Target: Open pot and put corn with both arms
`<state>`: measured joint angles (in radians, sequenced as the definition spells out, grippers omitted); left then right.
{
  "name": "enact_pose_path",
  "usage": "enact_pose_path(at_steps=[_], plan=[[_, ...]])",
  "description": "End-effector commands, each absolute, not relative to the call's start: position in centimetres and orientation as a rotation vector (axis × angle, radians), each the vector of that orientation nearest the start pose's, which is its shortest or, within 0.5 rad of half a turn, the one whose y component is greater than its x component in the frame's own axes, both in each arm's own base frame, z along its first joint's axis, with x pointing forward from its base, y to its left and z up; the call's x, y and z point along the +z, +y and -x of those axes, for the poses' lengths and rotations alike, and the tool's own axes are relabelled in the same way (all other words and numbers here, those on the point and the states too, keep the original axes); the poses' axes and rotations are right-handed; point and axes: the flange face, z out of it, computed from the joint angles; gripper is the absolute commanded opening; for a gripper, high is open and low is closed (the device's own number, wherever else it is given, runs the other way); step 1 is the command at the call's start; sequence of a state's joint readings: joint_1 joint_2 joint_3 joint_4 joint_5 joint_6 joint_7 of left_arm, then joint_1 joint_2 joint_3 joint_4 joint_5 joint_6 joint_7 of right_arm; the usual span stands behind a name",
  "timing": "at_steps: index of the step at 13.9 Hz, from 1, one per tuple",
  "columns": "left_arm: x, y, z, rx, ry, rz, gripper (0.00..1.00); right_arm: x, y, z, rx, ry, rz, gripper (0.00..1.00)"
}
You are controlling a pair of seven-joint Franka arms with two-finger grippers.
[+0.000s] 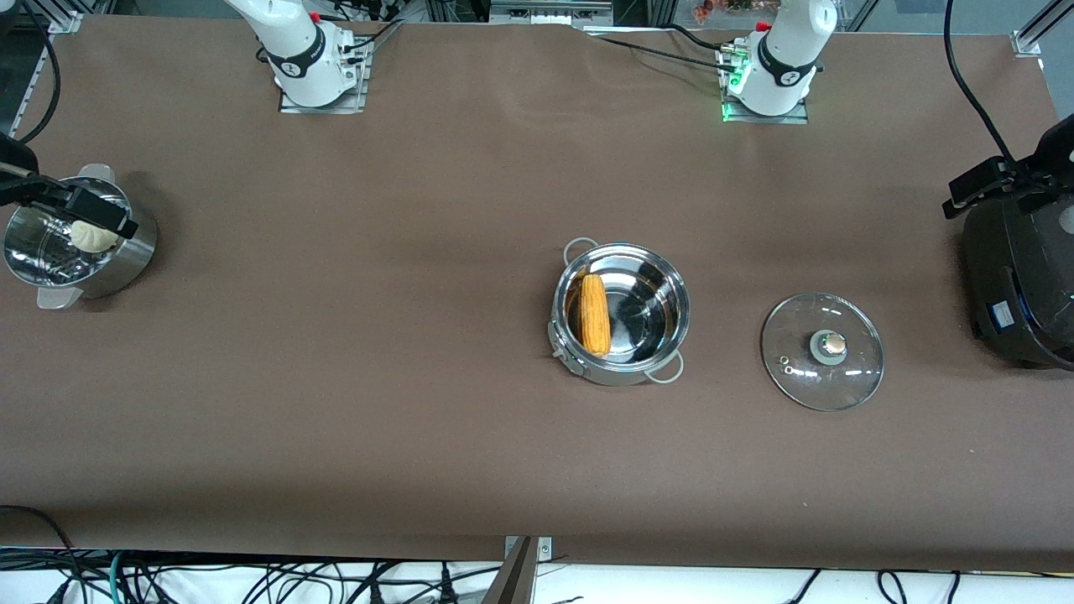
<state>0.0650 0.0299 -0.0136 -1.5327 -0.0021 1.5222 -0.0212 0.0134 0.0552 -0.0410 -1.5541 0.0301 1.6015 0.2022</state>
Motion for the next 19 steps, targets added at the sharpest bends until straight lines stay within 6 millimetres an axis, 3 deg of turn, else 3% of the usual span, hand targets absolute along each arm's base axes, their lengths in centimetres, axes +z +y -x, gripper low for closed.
enact_pose_path(at_steps=[1, 5, 7, 12, 15, 19], plan=[[62.8, 2.8, -56.0, 0.070, -0.110, 3.150, 1.00, 60.7, -0.2, -54.8, -0.035, 0.066, 3.164, 1.00], [62.8, 2.8, -56.0, 0.070, -0.110, 3.150, 1.00, 60.4, -0.1, -52.6, -0.018, 0.036, 3.166, 1.00], [62.9, 2.8, -56.0, 0.067, -0.110, 3.150, 1.00, 60.4, 1.1, -52.2, -0.006, 0.015, 3.169, 1.00], [62.9, 2.8, -56.0, 0.067, -0.110, 3.150, 1.00, 60.1, 1.3, -52.2, 0.004, -0.007, 3.168, 1.00], [62.8, 2.8, -56.0, 0.070, -0.110, 3.150, 1.00, 58.8, 1.4, -53.2, 0.071, -0.017, 3.171, 1.00], [62.9, 2.8, -56.0, 0.067, -0.110, 3.150, 1.00, 58.9, 1.5, -54.0, 0.079, -0.017, 3.170, 1.00]])
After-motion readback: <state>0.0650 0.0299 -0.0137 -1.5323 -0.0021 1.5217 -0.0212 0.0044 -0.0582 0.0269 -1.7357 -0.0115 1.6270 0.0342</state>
